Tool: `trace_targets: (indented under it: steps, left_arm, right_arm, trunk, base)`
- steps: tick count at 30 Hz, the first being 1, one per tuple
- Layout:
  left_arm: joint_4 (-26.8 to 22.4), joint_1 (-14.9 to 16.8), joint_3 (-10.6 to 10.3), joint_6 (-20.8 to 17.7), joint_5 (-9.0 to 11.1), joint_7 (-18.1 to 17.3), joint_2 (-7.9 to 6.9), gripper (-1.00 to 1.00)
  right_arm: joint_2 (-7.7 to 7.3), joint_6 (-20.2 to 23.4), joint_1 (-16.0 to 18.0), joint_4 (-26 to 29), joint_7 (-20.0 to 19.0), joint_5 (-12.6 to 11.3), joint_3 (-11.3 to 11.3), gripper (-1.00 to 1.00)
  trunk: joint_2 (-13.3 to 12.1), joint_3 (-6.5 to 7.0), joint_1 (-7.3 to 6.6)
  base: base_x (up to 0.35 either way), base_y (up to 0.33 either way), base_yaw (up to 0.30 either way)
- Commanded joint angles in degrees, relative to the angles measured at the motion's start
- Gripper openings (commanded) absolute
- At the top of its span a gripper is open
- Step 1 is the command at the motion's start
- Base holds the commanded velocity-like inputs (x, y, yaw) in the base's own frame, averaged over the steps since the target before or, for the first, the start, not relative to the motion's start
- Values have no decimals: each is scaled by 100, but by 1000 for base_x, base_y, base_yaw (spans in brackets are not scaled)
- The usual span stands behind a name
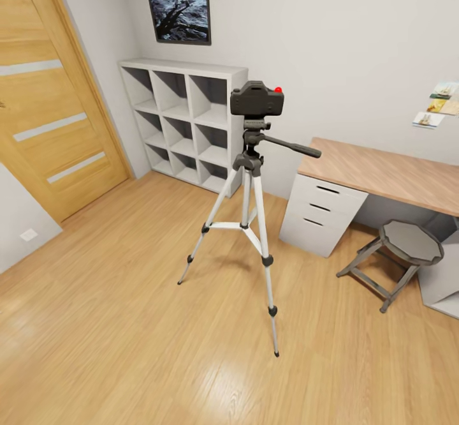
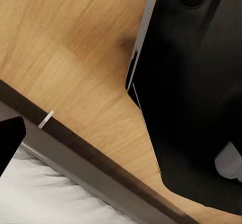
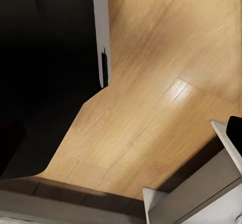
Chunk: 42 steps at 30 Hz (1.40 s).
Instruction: Attach the digital camera to the camera tripod in the bedroom.
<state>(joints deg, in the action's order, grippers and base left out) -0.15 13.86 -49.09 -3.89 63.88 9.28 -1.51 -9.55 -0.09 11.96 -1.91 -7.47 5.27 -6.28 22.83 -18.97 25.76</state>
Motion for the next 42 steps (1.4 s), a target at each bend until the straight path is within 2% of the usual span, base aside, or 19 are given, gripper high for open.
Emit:
trace_targets:
  steps: [1, 11, 15, 23, 29, 42]
  left_arm:
    - [-3, 3, -48, -24, 36, 17, 0, 100]
    - [-3, -19, -48, -9, 36, 13, -2, 100]
    - [-3, -22, -48, 63, 36, 13, -1, 100]
    - [-3, -31, -49, 551, 30, 25, -3, 100]
    - [-15, -32, -50, 701, 22, 29, -18, 100]
    - [-76, -32, -84, 797, -14, 30, -25, 100]
  right_arm:
    - [-3, -3, 5, -11, -10, 53, -48, 100]
    - [6, -29, -78, -11, 7, 45, -48, 100]
    - [49, -167, -160, -11, 10, 45, -48, 100]
    - [114, -351, -211, -11, 35, 44, -48, 100]
    - [125, -377, -218, -11, 48, 34, -50, 100]
    - [132, -386, -220, -11, 53, -364, -57, 100]
  trunk:
    - [9, 1, 3]
    - [9, 96, 3]
    - [9, 133, 3]
    - [9, 209, 3]
    - [9, 265, 3]
    - [9, 388, 3]
  base:
    - [0, 0, 0]
    - [0, 0, 0]
    - [0, 0, 0]
    - [0, 0, 0]
    - [0, 0, 0]
    - [0, 0, 0]
